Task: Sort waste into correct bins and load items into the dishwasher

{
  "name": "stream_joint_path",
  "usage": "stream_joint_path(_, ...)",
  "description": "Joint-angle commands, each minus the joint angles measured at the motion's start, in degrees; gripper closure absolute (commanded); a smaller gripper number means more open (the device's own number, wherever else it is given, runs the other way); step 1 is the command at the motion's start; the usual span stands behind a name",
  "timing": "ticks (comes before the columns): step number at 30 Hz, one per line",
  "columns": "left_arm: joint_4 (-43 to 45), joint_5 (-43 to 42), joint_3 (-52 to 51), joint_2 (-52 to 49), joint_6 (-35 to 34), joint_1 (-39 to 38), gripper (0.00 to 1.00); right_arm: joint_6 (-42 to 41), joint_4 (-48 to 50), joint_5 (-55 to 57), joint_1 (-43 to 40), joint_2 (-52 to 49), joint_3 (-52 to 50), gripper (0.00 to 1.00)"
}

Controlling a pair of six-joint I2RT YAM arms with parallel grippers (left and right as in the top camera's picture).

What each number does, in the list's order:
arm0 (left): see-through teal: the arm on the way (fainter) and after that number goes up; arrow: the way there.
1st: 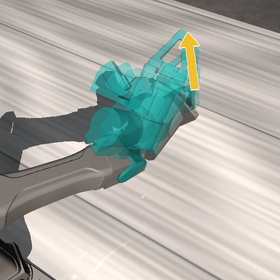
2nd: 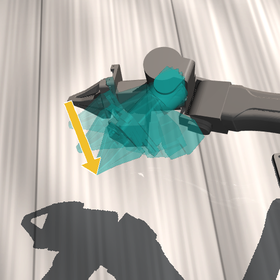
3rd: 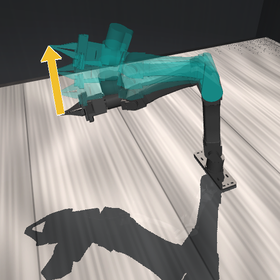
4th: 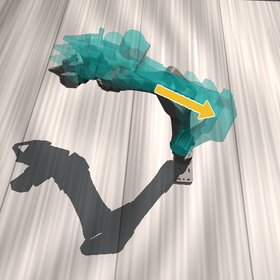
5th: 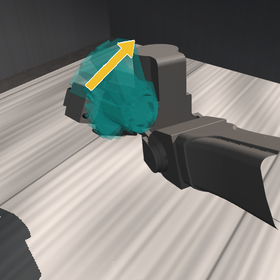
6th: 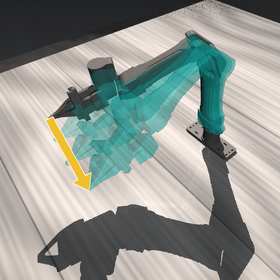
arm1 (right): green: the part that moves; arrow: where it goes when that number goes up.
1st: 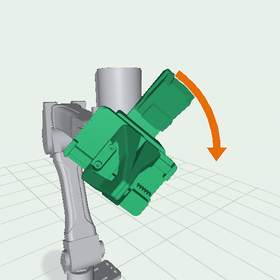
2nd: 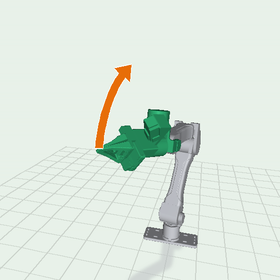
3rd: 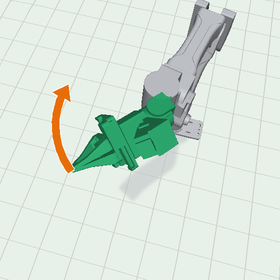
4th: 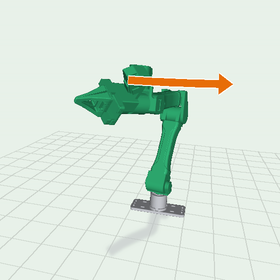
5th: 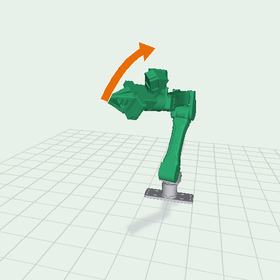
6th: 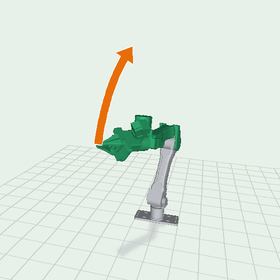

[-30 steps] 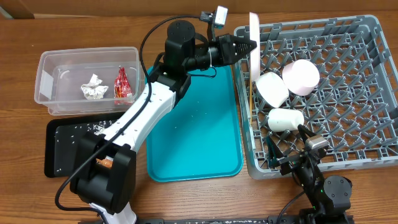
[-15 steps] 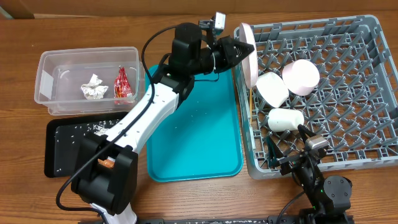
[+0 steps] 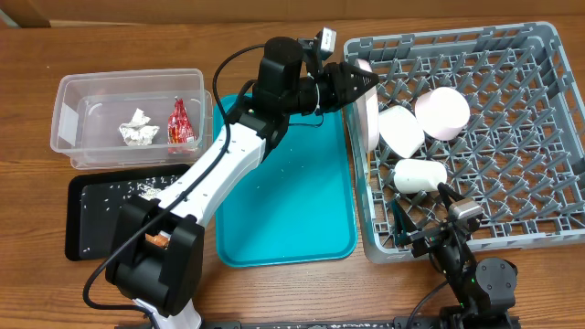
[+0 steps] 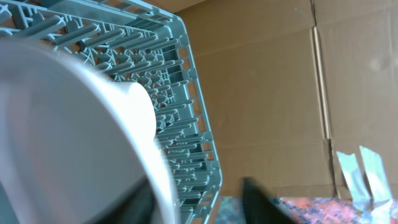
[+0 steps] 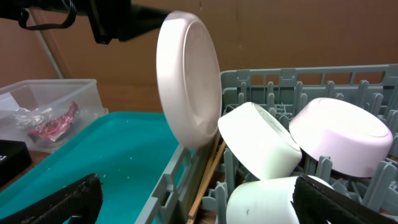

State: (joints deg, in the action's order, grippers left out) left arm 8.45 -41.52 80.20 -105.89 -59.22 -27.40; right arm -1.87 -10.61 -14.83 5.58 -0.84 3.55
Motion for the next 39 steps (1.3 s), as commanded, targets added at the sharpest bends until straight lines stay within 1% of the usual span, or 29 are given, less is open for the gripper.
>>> stream_joint_path(1, 1.31, -3.23, 0.55, 0.15, 0.90, 1.46, 0.00, 0.20, 0.28, -0.28, -0.42, 0.68, -0.28, 0.00)
stream_joint_path(3, 1.40, -5.97, 0.57, 0.35, 0.96, 3.13, 0.00, 0.20, 0.28, -0.28, -0.42, 0.68, -0.28, 0.00)
stream_joint_path(5, -1.57, -6.84, 0.57, 0.94, 0.98, 5.14, 0.00, 0.17, 0.28, -0.28, -0.42, 0.68, -0.28, 0.00)
stream_joint_path(8, -9.99, -5.79, 0.57, 3.74, 3.74, 8.72, 0.00, 0.17, 0.28, -0.28, -0.42, 0.68, -0.28, 0.00)
stream_joint_path(10, -15.69, -4.52, 0.59, 6.91, 7.41, 10.82, 0.00, 0.20, 0.28, -0.28, -0.42, 0.68, -0.28, 0.00)
stream_joint_path(12, -22.69, -1.31, 0.66, 11.98, 11.96, 12.70, 0.00, 0.20, 0.28, -0.28, -0.42, 0.68, -0.28, 0.00)
stream_joint_path(14, -31.30, 3.61, 1.38, 17.59, 16.04, 14.12, 0.00, 0.17, 0.28, -0.28, -0.42, 0.68, -0.28, 0.00)
stream_joint_path(16, -41.94, 9.81, 3.30, 23.41, 21.59, 15.28, 0.00, 0.20, 0.28, -0.28, -0.42, 0.68, -0.28, 0.00)
stream_joint_path(18, -55.21, 19.85, 6.64, 29.29, 26.80, 15.96, 0.00, 0.20, 0.28, -0.28, -0.42, 0.68, -0.28, 0.00)
stream_joint_path(20, -66.14, 30.29, 9.88, 34.03, 29.83, 15.98, 0.00, 0.20, 0.28, -0.28, -0.42, 0.68, -0.28, 0.00)
stream_joint_path(22, -74.86, 39.87, 12.17, 38.84, 31.54, 15.96, 0.00, 0.17, 0.28, -0.28, -0.42, 0.68, -0.28, 0.00)
stream_joint_path(23, -77.81, 42.84, 12.68, 40.94, 32.11, 15.96, 0.00, 0.20, 0.28, -0.28, -0.42, 0.68, -0.28, 0.00)
stream_joint_path(26, -84.35, 48.54, 12.76, 46.86, 32.48, 15.96, 0.00, 0.20, 0.28, -0.28, -0.42, 0.68, -0.28, 0.00)
stream_joint_path(28, -86.99, 50.58, 12.76, 49.70, 32.41, 15.96, 0.00, 0.17, 0.28, -0.28, -0.42, 0.68, -0.28, 0.00)
stream_joint_path(31, -89.29, 50.34, 12.76, 52.57, 32.39, 15.96, 0.00, 0.20, 0.28, -0.28, -0.42, 0.68, -0.28, 0.00)
stream_joint_path(33, -90.01, 48.65, 12.76, 53.53, 31.98, 15.96, 0.00, 0.20, 0.28, -0.28, -0.42, 0.68, -0.28, 0.00)
stream_joint_path(35, -90.09, 46.97, 12.76, 53.81, 31.98, 15.96, 0.00, 0.20, 0.28, -0.28, -0.42, 0.68, -0.28, 0.00)
stream_joint_path(39, -90.36, 46.82, 12.74, 53.77, 32.00, 15.96, 0.00, 0.20, 0.28, -0.28, -0.42, 0.68, -0.28, 0.00)
